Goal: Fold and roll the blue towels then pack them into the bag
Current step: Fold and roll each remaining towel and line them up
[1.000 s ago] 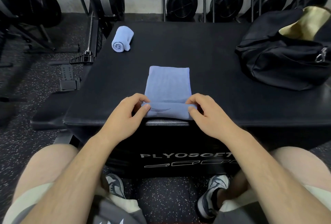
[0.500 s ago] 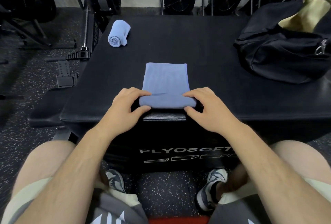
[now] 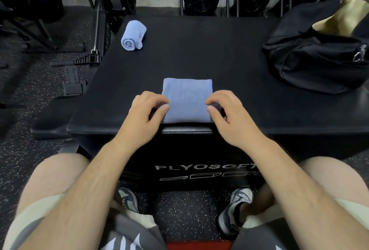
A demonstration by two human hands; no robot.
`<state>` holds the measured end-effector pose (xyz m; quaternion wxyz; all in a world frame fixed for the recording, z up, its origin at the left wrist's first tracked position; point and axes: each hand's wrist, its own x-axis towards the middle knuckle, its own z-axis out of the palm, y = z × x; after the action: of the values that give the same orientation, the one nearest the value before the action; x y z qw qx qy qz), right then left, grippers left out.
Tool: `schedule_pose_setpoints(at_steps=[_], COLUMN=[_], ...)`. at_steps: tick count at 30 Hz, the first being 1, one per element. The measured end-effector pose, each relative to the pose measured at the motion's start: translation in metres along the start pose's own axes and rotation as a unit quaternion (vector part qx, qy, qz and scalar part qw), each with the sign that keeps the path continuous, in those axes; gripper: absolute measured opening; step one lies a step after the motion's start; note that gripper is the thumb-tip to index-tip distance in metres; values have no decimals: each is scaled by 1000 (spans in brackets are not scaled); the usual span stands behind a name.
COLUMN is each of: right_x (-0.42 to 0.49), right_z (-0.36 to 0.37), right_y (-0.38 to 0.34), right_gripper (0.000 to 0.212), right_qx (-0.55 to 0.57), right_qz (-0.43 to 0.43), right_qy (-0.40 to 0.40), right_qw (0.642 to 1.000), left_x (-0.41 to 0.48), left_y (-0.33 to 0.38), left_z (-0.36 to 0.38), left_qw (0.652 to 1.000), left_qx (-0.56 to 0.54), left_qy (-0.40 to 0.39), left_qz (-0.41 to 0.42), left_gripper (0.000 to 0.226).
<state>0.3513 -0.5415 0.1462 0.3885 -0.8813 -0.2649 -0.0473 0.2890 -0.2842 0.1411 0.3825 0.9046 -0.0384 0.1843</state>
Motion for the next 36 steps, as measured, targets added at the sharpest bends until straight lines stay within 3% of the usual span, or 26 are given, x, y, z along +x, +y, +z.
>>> schedule_pose_setpoints(at_steps=[3, 6, 11, 16, 20, 22, 24, 26, 30, 33, 36], right_x=[-1, -1, 1, 0, 6, 3, 1, 1, 9, 16, 25], right_z=[-2, -4, -9, -7, -5, -4, -3, -4, -8, -9, -4], right_y=[3, 4, 1, -1, -2, -3, -7, -9, -1, 5, 6], right_gripper=[35, 58, 43, 9, 14, 26, 19, 15, 39, 34, 33], right_qx=[-36, -66, -61, -14, 44, 46, 21, -25, -63, -50, -46], right_qz=[-1, 13, 32, 60, 111, 67, 0, -49, -32, -8, -3], right_qy=[-23, -70, -65, -81, -79, -22, 34, 27, -22, -24, -4], right_qw=[999, 995, 995, 995, 990, 996, 999, 998, 997, 998, 999], left_x=[2, 1, -1, -5, -3, 1, 6, 11, 17, 19, 23], left_y=[-7, -9, -4, 0, 9, 10, 4, 0, 5, 8, 5], left_z=[-2, -6, -9, -9, -1, 3, 7, 10, 14, 18, 22], left_qw=[999, 993, 995, 992, 997, 999, 1000, 999, 989, 987, 989], left_qx=[38, 82, 46, -32, -62, -35, 3, 34, 88, 80, 120], left_qy=[-17, -86, -83, -111, -49, -12, 8, 20, 90, 61, 0], left_qz=[-1, 1, -14, -49, 0, 12, 7, -5, 77, 129, 89], left_gripper=[25, 50, 38, 35, 27, 19, 15, 17, 25, 24, 47])
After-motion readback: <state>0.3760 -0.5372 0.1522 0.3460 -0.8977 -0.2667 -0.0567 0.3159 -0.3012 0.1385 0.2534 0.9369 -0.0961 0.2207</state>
